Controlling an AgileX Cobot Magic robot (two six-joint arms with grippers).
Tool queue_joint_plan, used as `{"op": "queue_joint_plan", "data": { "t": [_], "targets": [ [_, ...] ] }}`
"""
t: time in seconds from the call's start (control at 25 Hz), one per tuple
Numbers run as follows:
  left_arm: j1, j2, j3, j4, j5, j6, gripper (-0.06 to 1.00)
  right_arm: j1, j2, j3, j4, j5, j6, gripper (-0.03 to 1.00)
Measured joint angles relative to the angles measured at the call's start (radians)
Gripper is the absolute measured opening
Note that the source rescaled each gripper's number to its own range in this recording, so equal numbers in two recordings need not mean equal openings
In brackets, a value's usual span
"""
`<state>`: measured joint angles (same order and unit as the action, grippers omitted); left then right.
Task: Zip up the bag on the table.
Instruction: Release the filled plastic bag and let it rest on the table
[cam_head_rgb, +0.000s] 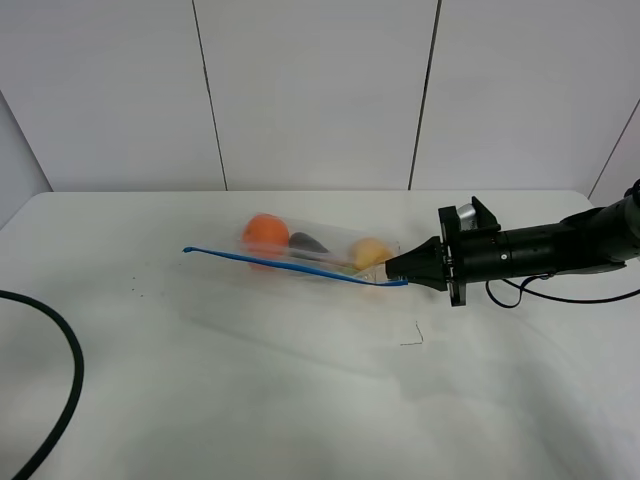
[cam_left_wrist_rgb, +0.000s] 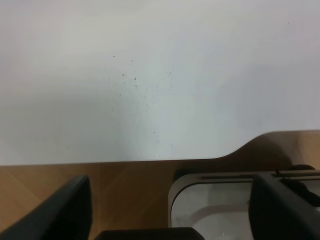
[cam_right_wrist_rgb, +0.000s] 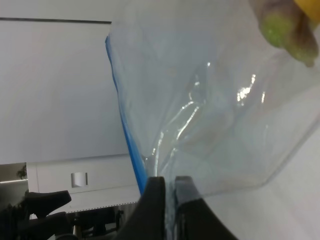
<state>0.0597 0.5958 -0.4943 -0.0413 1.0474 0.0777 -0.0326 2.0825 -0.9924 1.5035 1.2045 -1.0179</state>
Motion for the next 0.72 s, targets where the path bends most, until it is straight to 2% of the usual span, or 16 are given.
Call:
{"op": "queue_joint_plan", "data": {
  "t": [0.16,0.44,0.6,0.72],
  "targets": [
    [-0.022,-0.039,0.000,-0.005,0.000,0.000,0.97,0.000,0.000,0.000,0.000,0.000,0.000,0.00],
    [-0.159,-0.266,0.000,-0.009,0.001,0.000,0.97,0.000,0.000,0.000,0.000,0.000,0.000,0.00],
    [-0.158,-0.376,0.000,-0.009,0.001,0.000,0.97,0.000,0.000,0.000,0.000,0.000,0.000,0.00],
    [-0.128,-0.436,0.000,-0.009,0.002,0.000,0.97,0.000,0.000,0.000,0.000,0.000,0.000,0.00]
  ]
}}
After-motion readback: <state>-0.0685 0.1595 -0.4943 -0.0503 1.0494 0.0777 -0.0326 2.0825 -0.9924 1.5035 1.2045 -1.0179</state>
